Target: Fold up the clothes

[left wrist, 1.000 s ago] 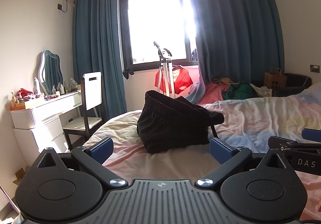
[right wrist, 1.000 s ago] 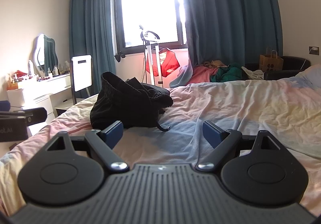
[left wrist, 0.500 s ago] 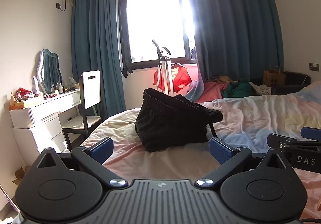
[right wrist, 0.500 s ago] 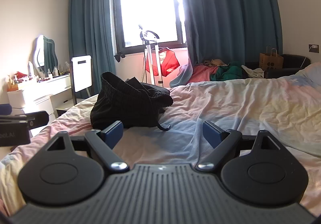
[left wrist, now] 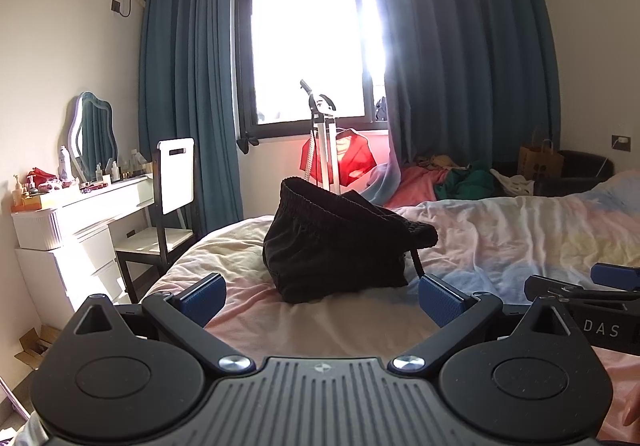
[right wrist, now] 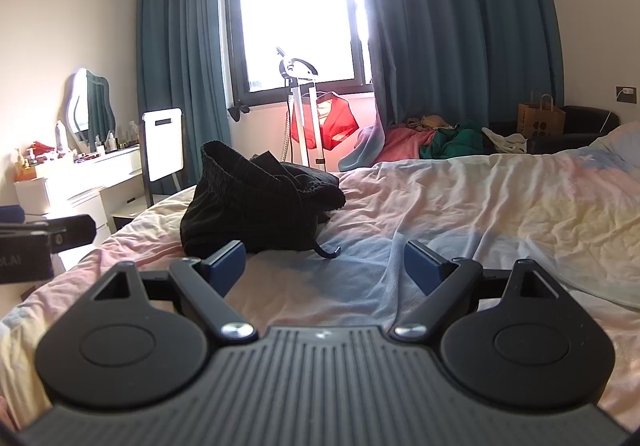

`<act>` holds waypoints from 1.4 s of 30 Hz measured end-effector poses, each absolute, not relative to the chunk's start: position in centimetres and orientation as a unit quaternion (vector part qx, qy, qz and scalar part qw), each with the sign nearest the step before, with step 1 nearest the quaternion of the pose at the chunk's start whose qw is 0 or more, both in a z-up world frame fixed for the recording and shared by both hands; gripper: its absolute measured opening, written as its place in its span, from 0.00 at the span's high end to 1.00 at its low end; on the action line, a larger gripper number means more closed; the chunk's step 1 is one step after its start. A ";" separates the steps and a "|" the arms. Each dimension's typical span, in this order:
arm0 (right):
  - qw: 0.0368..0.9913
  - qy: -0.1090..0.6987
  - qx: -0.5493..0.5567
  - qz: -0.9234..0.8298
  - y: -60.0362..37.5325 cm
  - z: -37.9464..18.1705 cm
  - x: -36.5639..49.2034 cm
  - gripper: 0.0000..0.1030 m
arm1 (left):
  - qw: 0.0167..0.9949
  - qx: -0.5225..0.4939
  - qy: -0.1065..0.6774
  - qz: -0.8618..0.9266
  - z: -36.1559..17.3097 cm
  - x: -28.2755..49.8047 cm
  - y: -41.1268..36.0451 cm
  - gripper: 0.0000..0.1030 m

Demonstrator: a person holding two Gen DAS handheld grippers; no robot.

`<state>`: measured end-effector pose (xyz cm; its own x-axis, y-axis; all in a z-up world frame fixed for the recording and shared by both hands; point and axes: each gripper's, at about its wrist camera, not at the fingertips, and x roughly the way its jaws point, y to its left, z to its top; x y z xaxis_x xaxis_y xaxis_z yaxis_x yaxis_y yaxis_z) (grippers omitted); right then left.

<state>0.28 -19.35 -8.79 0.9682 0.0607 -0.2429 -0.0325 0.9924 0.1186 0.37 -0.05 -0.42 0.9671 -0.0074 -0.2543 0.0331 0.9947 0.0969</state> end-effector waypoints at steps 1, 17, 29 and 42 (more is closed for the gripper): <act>0.990 0.125 0.057 0.024 -19.3 -8.8 0.3 0.15 | 0.991 0.049 0.128 -0.010 -0.4 0.4 0.0 0.00; 0.989 0.129 0.070 0.025 -19.9 -8.5 0.4 0.15 | 0.990 0.023 0.139 -0.006 -1.2 1.2 0.5 0.00; 0.978 0.160 0.129 0.032 -21.6 -9.3 2.7 0.15 | 0.993 0.019 0.120 0.001 3.5 3.6 1.2 0.00; 0.954 0.214 0.209 0.029 -24.9 -11.2 21.2 0.18 | 0.989 0.033 0.142 0.014 -2.2 10.6 4.1 0.00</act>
